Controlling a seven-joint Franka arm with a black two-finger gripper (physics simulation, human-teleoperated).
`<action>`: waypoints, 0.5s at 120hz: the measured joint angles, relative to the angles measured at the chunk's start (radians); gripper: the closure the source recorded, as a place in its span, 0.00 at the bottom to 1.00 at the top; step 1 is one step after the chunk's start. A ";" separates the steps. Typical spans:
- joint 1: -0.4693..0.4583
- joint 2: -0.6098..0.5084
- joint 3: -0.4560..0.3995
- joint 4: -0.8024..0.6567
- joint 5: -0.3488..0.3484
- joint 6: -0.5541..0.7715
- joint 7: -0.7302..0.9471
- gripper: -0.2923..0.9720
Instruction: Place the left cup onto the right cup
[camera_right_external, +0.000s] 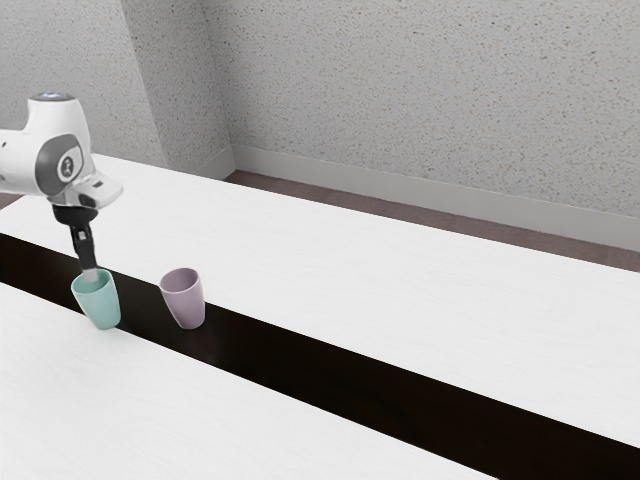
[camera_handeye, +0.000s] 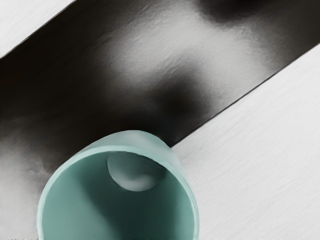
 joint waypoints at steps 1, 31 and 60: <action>0.002 0.001 0.000 0.000 0.000 0.001 0.002 0.23; 0.037 0.027 0.000 0.003 -0.001 0.016 0.052 0.23; 0.028 0.061 0.000 0.037 0.005 0.021 0.098 0.23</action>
